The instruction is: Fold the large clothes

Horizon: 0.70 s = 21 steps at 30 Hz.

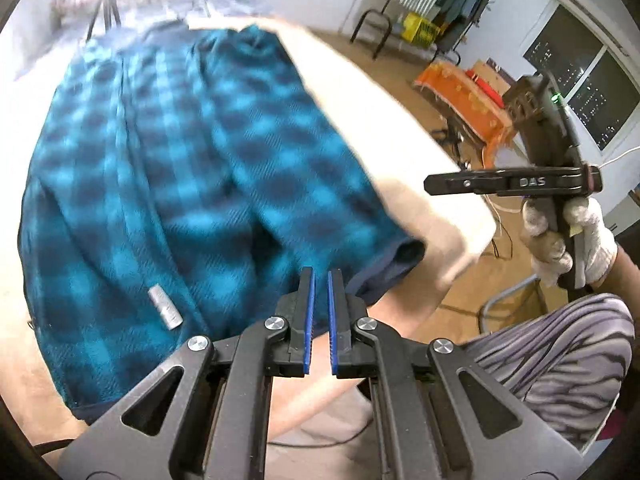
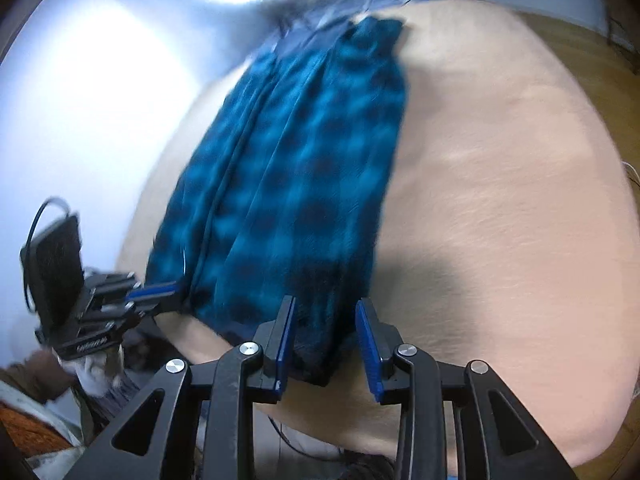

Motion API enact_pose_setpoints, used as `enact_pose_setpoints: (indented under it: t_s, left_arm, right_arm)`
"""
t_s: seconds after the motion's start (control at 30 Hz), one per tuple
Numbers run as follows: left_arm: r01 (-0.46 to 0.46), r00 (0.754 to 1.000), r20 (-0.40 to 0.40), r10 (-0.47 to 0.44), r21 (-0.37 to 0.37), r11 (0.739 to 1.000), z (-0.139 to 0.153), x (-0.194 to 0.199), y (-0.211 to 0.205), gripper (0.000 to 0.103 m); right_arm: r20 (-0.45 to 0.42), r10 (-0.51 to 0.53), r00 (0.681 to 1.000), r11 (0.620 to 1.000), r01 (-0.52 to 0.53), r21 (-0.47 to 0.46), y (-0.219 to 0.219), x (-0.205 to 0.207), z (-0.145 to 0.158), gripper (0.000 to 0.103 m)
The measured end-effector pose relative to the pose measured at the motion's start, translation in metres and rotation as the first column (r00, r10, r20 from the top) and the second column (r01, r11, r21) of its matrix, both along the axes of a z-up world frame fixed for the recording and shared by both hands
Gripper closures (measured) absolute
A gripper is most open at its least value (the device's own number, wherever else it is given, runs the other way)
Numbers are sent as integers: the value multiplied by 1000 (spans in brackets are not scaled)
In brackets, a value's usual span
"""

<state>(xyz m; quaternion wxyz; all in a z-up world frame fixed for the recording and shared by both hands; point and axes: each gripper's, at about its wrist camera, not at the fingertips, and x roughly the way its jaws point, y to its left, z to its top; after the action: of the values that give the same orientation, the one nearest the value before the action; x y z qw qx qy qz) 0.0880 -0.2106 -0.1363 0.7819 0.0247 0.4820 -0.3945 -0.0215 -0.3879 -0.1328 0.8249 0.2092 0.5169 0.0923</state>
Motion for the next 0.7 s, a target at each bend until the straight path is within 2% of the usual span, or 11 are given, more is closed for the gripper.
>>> enact_pose_setpoints:
  t_s: [0.07,0.13,0.2,0.27,0.3,0.4,0.53,0.6,0.67,0.7]
  left_arm:
    - [37,999,5,-36,-8,999,2,-5,-20,93]
    - [68,998,0,-68,-12,998,-2,-9,-46,61]
    - [103,995,14,-103,-13,995,-6,-13,-76,55]
    - [134,991,14,-134,26,991,-15,-19,-101,50]
    - [136,990,13,-137,52,989,-20,-21,-111,43]
    - [118,992,29,-123,127,985,-35,-23,-131,41]
    - [92,994,34,-104,242,966,-60,-19,-149,41]
    - [87,994,37,-101,270,959,-70,-17,-151,41]
    - [82,993,63,-103,277,957,-74,-17,-152,47]
    - [73,993,74,-96,273,959,-75,-16,-151,59]
  right_arm:
    - [19,-42,999,999,42,-1,-14,-6,3,71]
    - [36,-83,996,997,83,2,-29,-14,6,71]
    - [55,-122,991,993,121,13,-37,-20,10,71]
    - [68,-142,988,990,142,4,-48,-27,16,71]
    - [72,-150,986,989,151,-4,-51,-29,18,71]
    - [82,-185,979,983,186,-10,-69,-34,21,71]
    - [92,-206,974,978,207,-8,-81,-41,24,70]
    - [97,-210,973,978,211,-2,-86,-39,24,70]
    - [104,-210,972,978,211,7,-90,-35,23,68]
    - [107,-209,972,978,209,14,-91,-30,23,67]
